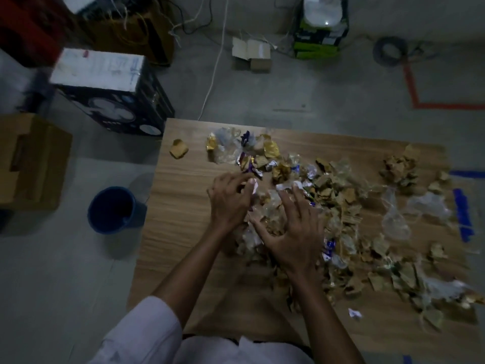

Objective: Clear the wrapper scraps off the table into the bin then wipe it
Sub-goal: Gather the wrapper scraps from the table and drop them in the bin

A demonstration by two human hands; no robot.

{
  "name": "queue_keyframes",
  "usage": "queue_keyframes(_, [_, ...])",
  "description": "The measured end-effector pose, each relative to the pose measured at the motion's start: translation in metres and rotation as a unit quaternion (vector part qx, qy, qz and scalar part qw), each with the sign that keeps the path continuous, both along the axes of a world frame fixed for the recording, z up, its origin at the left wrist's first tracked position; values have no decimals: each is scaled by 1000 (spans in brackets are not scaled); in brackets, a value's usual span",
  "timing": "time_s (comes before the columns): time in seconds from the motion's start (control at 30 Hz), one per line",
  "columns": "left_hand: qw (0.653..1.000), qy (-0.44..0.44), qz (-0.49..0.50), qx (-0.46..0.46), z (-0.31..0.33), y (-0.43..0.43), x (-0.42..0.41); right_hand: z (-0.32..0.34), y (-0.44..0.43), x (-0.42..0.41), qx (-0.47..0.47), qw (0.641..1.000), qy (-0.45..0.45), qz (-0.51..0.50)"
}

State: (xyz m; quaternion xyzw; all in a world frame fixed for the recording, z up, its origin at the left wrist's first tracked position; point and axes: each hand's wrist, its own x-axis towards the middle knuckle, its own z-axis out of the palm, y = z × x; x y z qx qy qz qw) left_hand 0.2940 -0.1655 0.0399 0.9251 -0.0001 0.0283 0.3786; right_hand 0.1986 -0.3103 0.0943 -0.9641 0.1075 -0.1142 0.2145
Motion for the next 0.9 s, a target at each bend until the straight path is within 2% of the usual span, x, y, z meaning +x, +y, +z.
queue_keyframes(0.07, [996, 61, 38, 54, -9, 5, 32, -8, -2, 0, 21, 999, 13, 24])
queue_keyframes(0.17, [986, 105, 21, 131, -25, -1, 76, -18, 0, 3, 38, 998, 47, 22])
queue_keyframes(0.33, [965, 99, -113, 217, -68, -23, 132, -48, 9, 2, 62, 995, 76, 23])
queue_keyframes(0.43, [955, 36, -166, 243, -80, -23, 126, -46, 13, 0, 70, 995, 72, -8])
queue_keyframes(0.57, [955, -20, -214, 205, -90, -9, 91, -33, 16, -5, -74, 989, 108, -70])
queue_keyframes(0.67, [948, -39, -255, 189, -84, 1, 67, -20, 22, -5, -122, 982, 100, -106])
queue_keyframes(0.77, [958, -43, -264, 100, -75, 7, 33, -9, 24, 7, -97, 991, 31, -83])
queue_keyframes(0.83, [975, 12, -220, 1, -65, 4, 4, -4, 25, 24, -34, 997, -28, -63])
queue_keyframes(0.9, [979, 71, -172, -79, -54, -2, -23, -4, 24, 52, 33, 996, -30, -72])
